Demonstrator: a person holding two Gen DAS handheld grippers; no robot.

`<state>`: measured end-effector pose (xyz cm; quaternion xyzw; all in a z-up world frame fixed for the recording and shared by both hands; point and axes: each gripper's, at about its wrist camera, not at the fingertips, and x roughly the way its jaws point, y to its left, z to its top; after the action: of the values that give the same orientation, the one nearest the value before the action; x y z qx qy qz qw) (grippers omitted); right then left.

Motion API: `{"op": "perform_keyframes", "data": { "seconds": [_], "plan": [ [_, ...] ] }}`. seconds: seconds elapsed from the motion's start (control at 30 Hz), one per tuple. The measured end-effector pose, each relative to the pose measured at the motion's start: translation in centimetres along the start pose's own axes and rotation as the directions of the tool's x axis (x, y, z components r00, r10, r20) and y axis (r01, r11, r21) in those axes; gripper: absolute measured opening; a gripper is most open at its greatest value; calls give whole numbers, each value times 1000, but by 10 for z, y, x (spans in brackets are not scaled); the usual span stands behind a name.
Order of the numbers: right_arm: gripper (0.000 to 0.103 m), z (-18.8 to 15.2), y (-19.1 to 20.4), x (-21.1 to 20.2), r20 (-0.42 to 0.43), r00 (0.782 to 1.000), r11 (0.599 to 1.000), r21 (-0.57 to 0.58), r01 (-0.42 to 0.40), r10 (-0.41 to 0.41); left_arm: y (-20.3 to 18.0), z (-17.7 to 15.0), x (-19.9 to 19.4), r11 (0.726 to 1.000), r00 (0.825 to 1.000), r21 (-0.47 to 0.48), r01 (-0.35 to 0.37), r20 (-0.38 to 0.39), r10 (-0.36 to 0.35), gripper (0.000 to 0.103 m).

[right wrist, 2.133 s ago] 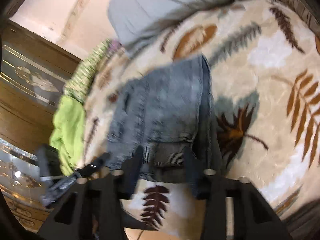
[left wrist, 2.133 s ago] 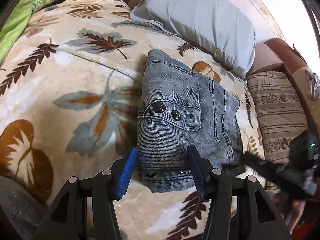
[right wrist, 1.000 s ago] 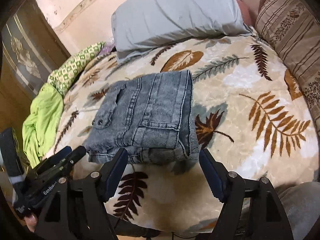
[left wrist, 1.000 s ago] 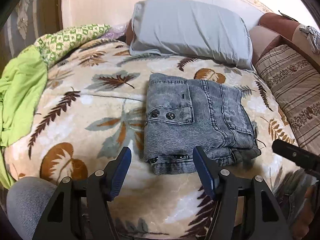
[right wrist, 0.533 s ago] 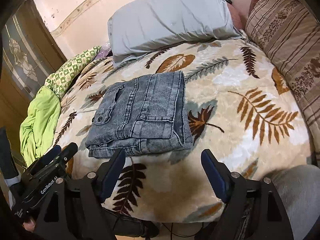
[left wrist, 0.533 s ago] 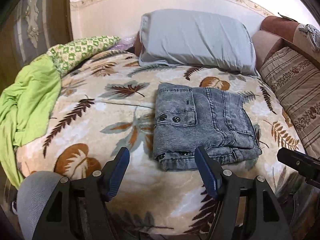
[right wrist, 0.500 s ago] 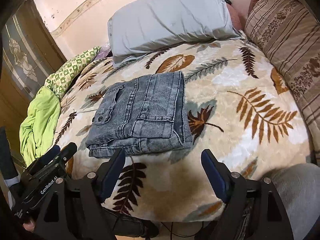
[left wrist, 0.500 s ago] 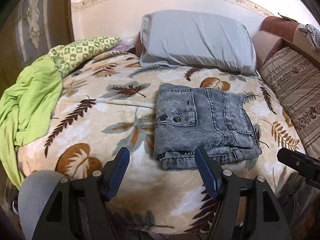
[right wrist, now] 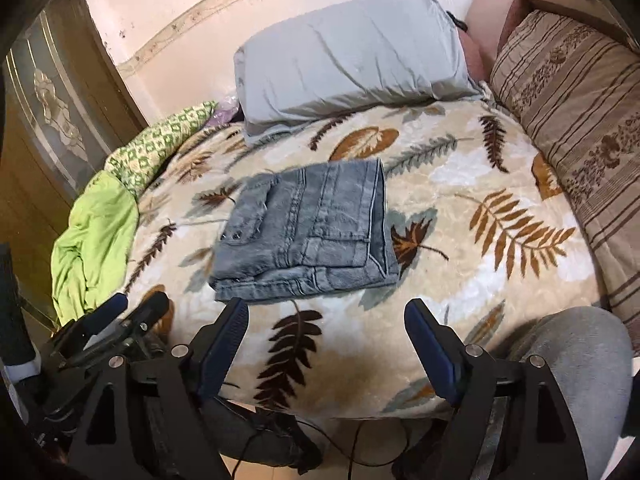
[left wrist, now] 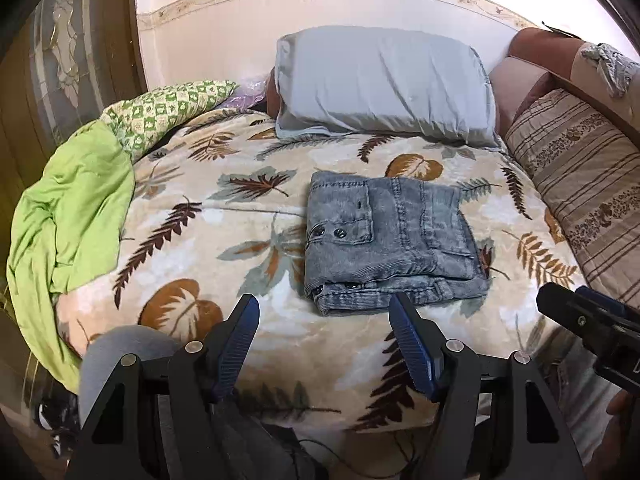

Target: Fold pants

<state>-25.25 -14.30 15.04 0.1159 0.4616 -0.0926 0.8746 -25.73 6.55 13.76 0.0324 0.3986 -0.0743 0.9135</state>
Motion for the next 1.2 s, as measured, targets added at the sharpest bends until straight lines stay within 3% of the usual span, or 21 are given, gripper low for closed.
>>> {"op": "perform_keyframes", "data": {
  "seconds": [0.5,1.2],
  "plan": [
    [82,8,17,-34,8,999,999,-25,33,-33,0,16,-51,1000,1000,-4,-2,2,2,70],
    [82,6,22,-38,-1,999,998,-46,43,-43,1,14,-51,1000,1000,6,5,-13,-5,70]
  ]
}}
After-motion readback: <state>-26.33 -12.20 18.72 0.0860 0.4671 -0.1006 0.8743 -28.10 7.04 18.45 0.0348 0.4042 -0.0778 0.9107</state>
